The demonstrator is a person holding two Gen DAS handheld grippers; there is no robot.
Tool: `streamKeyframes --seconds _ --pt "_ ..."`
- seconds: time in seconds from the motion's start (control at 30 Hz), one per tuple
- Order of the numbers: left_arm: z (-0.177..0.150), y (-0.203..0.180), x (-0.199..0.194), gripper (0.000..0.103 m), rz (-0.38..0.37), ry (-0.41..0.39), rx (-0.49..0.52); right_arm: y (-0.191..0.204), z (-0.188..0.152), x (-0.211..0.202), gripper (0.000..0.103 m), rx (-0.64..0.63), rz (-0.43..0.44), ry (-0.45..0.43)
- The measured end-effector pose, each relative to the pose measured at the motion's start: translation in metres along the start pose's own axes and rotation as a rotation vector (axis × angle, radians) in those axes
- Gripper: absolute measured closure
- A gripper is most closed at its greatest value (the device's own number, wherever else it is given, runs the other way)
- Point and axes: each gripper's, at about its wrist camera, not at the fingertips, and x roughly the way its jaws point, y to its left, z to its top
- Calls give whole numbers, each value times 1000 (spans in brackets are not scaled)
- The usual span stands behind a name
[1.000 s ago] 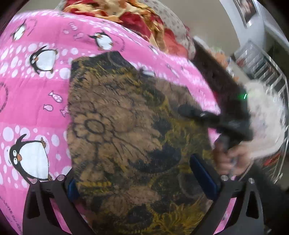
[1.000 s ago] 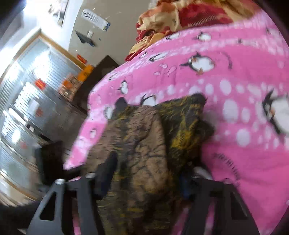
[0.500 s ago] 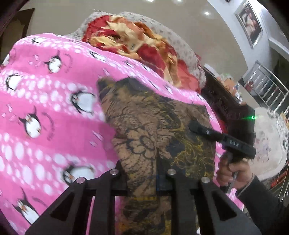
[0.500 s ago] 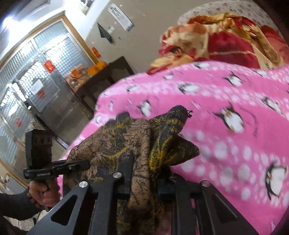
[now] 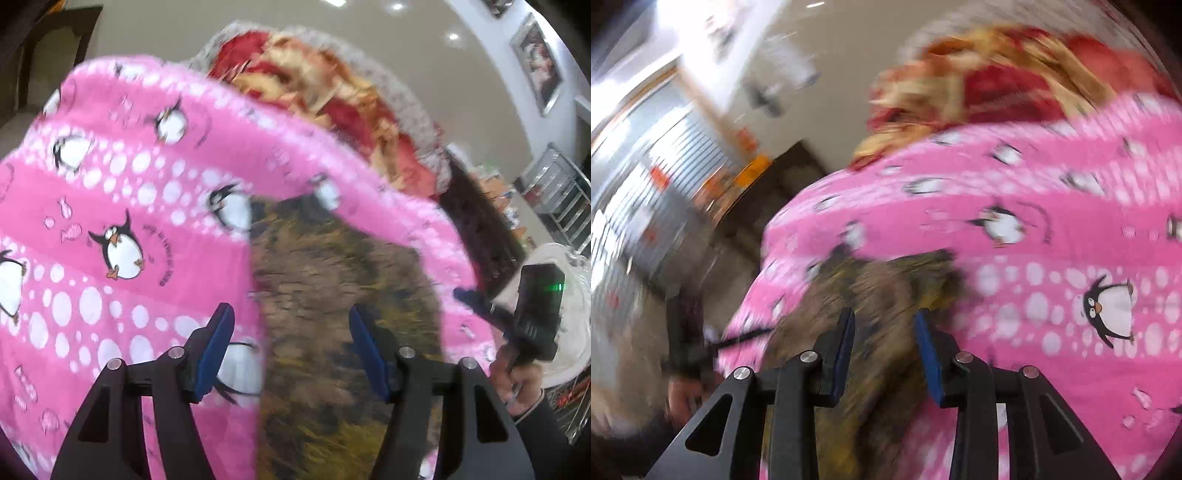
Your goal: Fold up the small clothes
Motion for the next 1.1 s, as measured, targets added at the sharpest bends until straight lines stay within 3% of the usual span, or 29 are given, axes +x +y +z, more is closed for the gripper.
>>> streamKeyframes --seconds 0.1,0.2,0.27,0.3,0.37,0.5,0.57,0.6,0.67,0.7,0.73,0.8,0.87,0.93,1.1 --pt "-11 -36 -3 40 -18 -21 113 52 -17 5 64 -230 34 55" --pt "-19 -42 33 46 61 44 130 70 -39 32 65 -386 -50 137" --pt "-25 -24 59 49 104 102 78 54 -54 52 68 -385 -109 199" --pt "-29 -20 62 50 94 84 66 41 -63 62 69 -377 -131 224" --pt "-29 -24 62 49 111 70 97 31 -70 54 69 -334 -101 181" --pt "-17 -30 43 49 107 93 40 43 -64 40 69 -308 -164 198" --pt "-17 -38 18 39 111 65 39 56 -62 24 67 -276 -182 194" --pt "-20 -44 4 33 120 41 57 65 -62 13 63 -258 -190 189" --pt "-32 -58 -28 0 162 -34 100 86 -63 -12 31 -207 -256 183" --pt "-40 -64 -43 0 179 -89 119 98 -68 -25 10 -179 -316 181" --pt "-51 -69 -57 0 201 -131 147 109 -73 -37 6 -151 -364 177" --pt "-67 -77 -66 0 277 -113 205 124 -84 -57 6 -108 -387 185" --pt "-81 -84 -61 0 381 -27 236 135 -98 -75 6 -72 -406 186" --pt "-97 -91 -66 0 467 -24 274 141 -111 -89 6 -21 -430 189" --pt "-119 -111 -80 0 499 0 282 153 -137 -108 6 -8 -482 182"
